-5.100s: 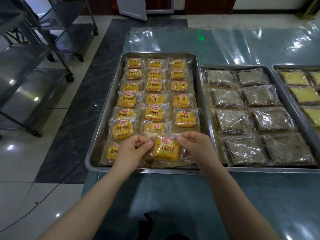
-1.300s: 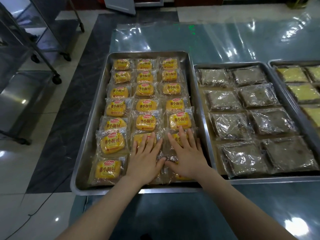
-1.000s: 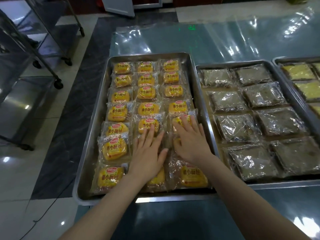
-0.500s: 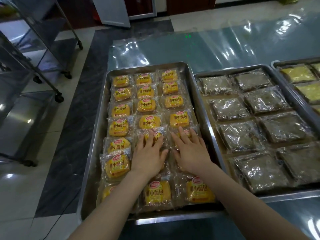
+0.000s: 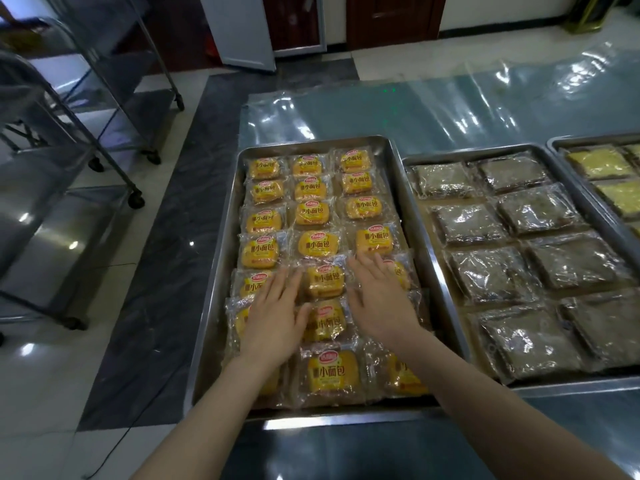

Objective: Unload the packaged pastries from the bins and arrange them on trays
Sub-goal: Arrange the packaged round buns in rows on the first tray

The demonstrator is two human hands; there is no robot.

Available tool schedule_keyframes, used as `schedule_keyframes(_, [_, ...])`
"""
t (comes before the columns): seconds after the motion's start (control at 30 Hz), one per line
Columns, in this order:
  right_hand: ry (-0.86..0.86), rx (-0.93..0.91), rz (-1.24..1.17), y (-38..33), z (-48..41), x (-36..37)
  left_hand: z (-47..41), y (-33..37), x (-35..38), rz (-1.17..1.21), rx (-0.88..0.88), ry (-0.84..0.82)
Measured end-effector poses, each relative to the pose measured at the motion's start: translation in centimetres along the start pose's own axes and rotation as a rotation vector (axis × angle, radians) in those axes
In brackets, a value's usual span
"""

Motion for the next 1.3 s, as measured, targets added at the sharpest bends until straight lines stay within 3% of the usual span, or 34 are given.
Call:
schedule_keyframes(0.17, [-0.063, -0.072, 0.029, -3.4, 0.2, 2.0, 3.2, -5.0, -0.5, -0.081, -0.115, -0.081])
schedule_keyframes(0.27, [-0.110, -0.172, 0.065, -5.6, 0.4, 3.5, 4.5, -6.1, 0.3, -0.103, -0.084, -0.198])
schedule_keyframes(0.5, [-0.307, -0.349, 0.244, -9.5, -1.0, 6.4, 4.9, -6.5, 0.6, -0.141, -0.040, -0.285])
schedule_keyframes(0.63, [-0.346, -0.315, 0.306, -10.1, -1.7, 6.9, 4.9, -6.3, 0.8, -0.124, -0.068, -0.314])
schedule_keyframes(0.77, [-0.249, -0.288, 0.228, -10.1, -1.9, 5.6, 4.9, -5.8, 0.1, -0.088, -0.067, -0.226])
schedule_keyframes(0.97, [-0.104, -0.007, 0.207, -2.4, -4.4, 2.1, 1.1, -5.6, -1.7, -0.065, -0.041, -0.093])
schedule_keyframes(1.1, [-0.152, 0.052, 0.128, 1.9, -6.0, 0.9, -3.1, -5.4, -1.5, -0.044, -0.043, -0.112])
schedule_keyframes(1.3, [-0.240, 0.060, 0.263, 4.5, -7.9, 1.5, -7.9, -6.2, -1.3, -0.079, -0.124, -0.179])
Point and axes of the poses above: each hand's wrist, its own z-axis away from the middle knuckle, its own x-axis out of the palm, y = z × x, the point moved 5 cm from there along -z, towards the middle knuckle, and after that the axes turned 10 degrees about z, right-handed, at the moved point
